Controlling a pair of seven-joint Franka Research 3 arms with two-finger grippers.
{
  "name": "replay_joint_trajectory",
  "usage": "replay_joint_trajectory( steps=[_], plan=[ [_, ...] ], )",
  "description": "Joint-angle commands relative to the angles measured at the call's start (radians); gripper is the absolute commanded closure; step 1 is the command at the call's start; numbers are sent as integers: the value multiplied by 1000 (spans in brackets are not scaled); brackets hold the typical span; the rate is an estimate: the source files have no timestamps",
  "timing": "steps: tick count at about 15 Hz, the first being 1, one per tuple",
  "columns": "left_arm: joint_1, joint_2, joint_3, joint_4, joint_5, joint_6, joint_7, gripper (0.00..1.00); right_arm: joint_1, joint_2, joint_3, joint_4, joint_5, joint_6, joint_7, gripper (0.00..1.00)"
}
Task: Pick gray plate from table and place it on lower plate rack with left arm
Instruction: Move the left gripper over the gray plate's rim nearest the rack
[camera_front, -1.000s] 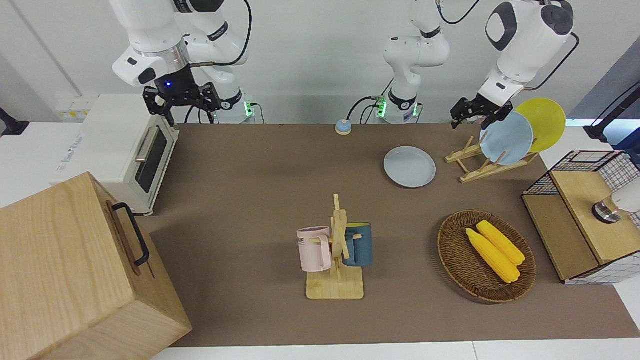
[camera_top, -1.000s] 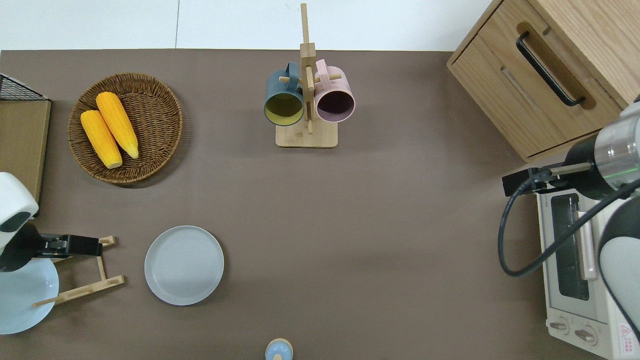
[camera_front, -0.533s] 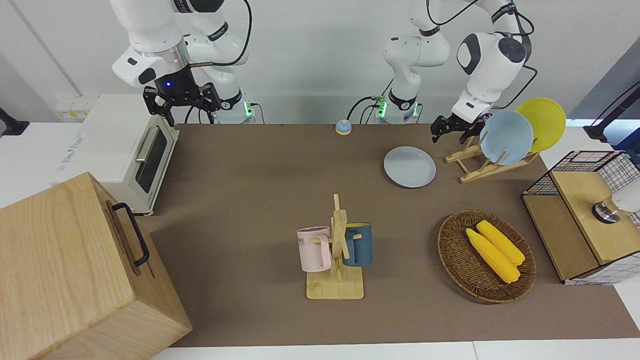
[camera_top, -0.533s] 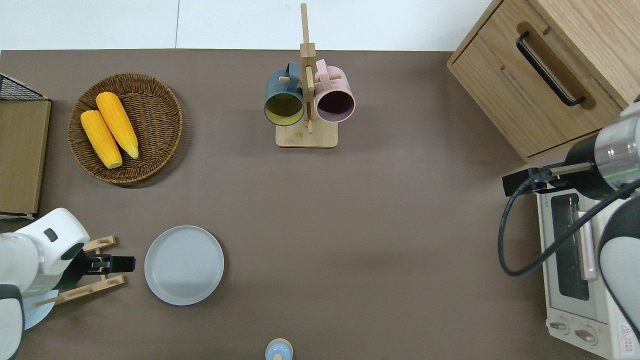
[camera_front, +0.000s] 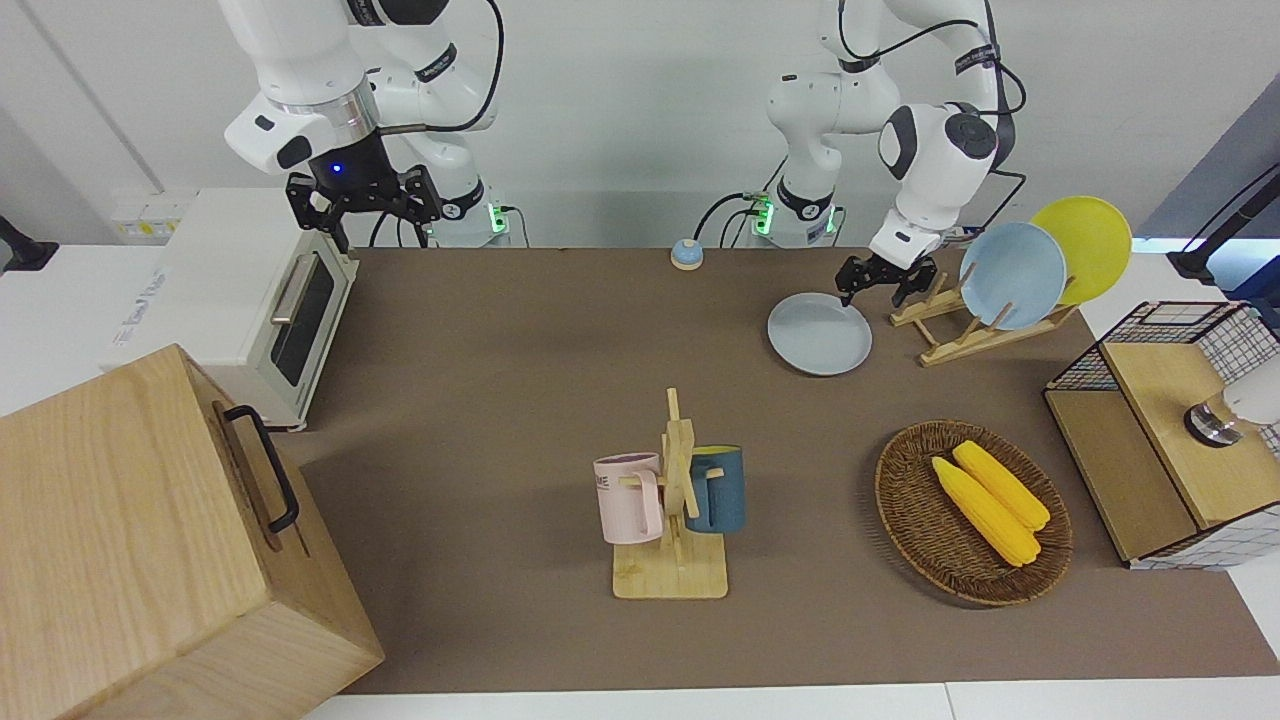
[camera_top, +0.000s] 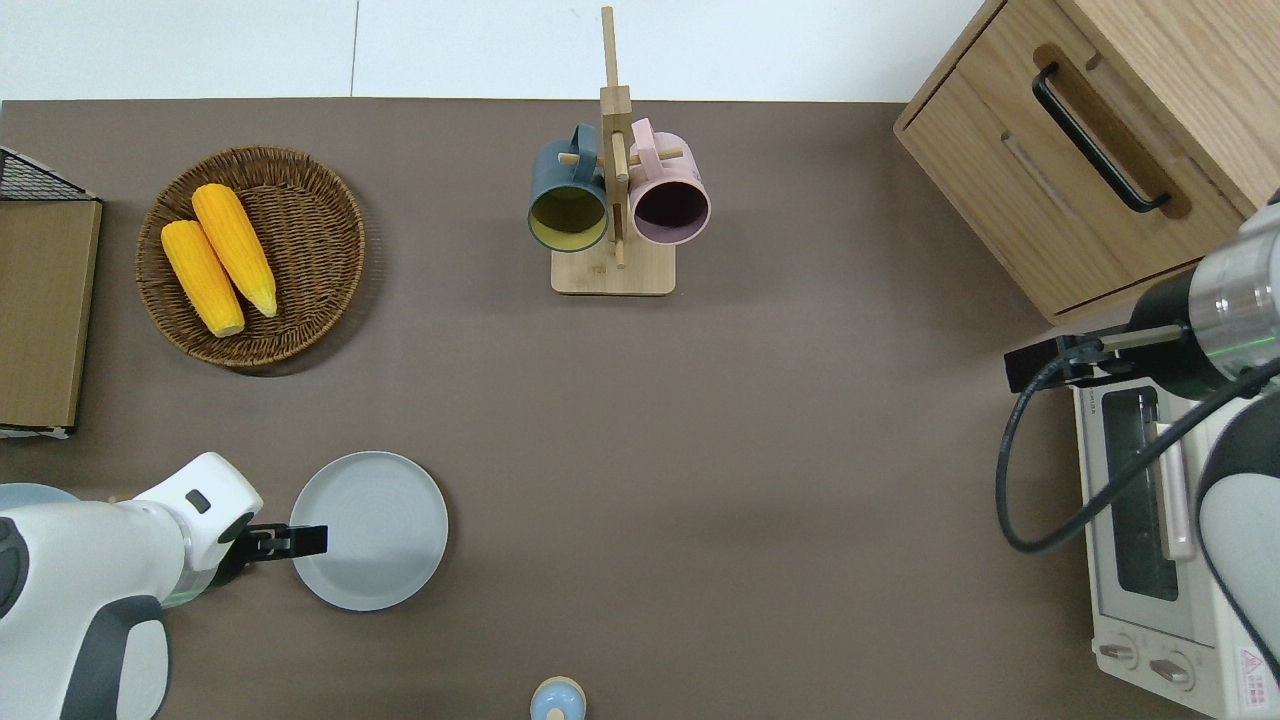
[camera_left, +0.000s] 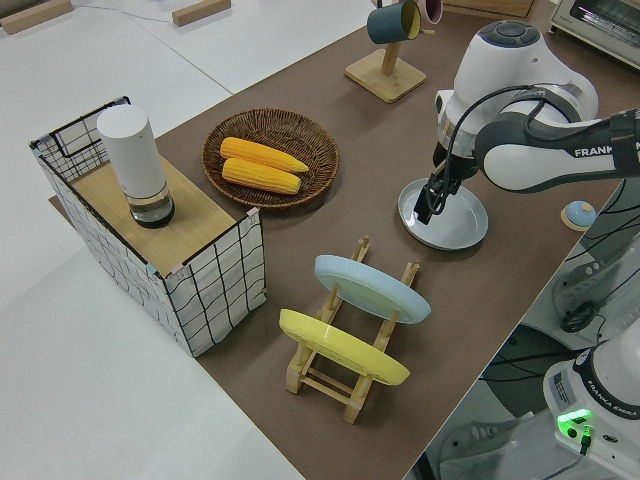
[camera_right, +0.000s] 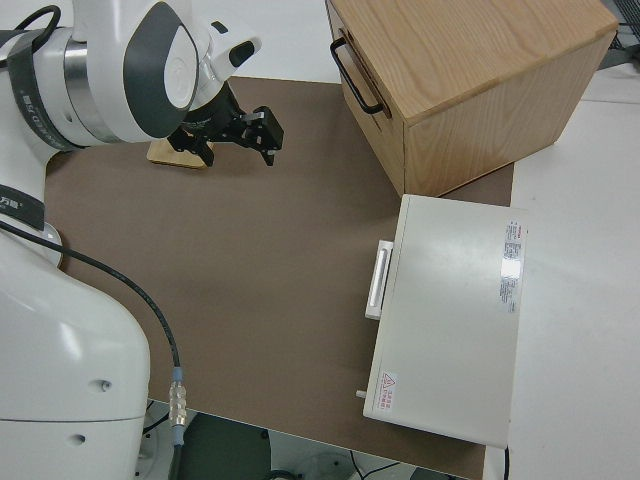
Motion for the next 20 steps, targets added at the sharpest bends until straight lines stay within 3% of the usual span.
replay_joint_trajectory(
  steps=[1, 10, 20],
  plan=[
    [-15, 14, 8, -32, -2, 59, -18, 2, -19, -3, 18, 9, -2, -14, 13, 17],
    [-17, 123, 6, -68, -2, 215, -18, 2, -20, -3, 18, 9, -2, -14, 13, 17],
    [-33, 184, 6, -93, -2, 298, -18, 11, -19, -3, 18, 9, -2, -14, 13, 17]
  ],
)
